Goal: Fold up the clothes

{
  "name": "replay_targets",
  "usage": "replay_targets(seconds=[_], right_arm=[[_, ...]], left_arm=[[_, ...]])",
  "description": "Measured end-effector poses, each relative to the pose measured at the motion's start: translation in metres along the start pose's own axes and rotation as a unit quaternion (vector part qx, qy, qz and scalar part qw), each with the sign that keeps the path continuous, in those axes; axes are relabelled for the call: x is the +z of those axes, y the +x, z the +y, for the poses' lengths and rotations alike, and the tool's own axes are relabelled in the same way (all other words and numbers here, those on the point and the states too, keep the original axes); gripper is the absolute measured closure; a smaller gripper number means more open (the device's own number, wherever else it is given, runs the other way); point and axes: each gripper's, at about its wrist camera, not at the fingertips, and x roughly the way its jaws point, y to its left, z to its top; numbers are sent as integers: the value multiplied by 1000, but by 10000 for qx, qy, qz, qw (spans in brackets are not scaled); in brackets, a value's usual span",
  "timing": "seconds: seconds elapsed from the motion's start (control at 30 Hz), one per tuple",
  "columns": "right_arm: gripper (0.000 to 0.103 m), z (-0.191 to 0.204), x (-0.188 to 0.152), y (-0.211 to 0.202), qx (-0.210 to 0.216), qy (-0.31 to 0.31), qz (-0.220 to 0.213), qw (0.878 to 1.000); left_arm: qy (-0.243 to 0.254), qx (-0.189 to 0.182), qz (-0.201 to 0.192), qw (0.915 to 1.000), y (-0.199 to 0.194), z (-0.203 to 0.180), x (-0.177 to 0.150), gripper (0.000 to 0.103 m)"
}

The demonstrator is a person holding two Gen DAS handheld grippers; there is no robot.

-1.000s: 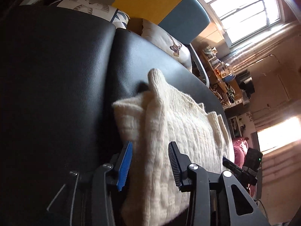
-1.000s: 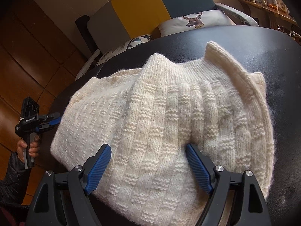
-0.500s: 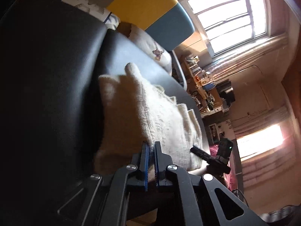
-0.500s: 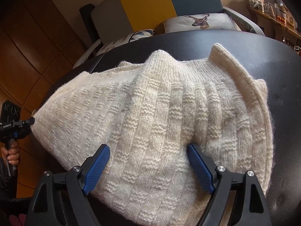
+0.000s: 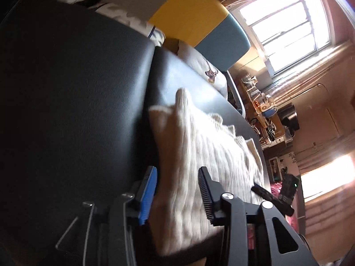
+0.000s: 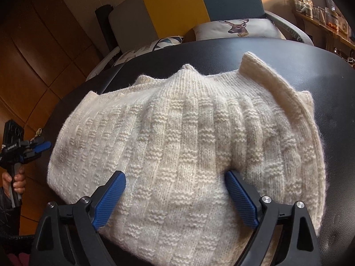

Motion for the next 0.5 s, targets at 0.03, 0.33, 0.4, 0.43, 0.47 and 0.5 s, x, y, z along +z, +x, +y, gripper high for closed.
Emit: replay_targets(seconds=[0.03, 0.33, 0.4, 0.43, 0.47, 0.5], right_arm=[[7, 4, -1, 1, -67, -93, 21, 9999], [7, 9, -7, -3, -122, -354, 249, 9990], [7, 9, -10, -6, -144, -404, 353, 9985], [7, 9, -12, -6, -154, -430, 340, 9984], [7, 9, -13, -6, -167, -459, 329, 9983], [7, 10, -12, -5, -200, -505, 328, 9980]], left_arm=[[88, 81, 0, 9999, 8, -4, 10, 63], [1080, 1363, 319, 9842, 77, -35, 47, 97], [933, 1516, 279, 9836, 81, -19, 38, 97], [861, 1478, 248, 9849, 81, -12, 37, 97], [852, 1463, 188, 9854, 81, -16, 37, 96], [861, 1490, 121, 9850, 81, -20, 36, 92]])
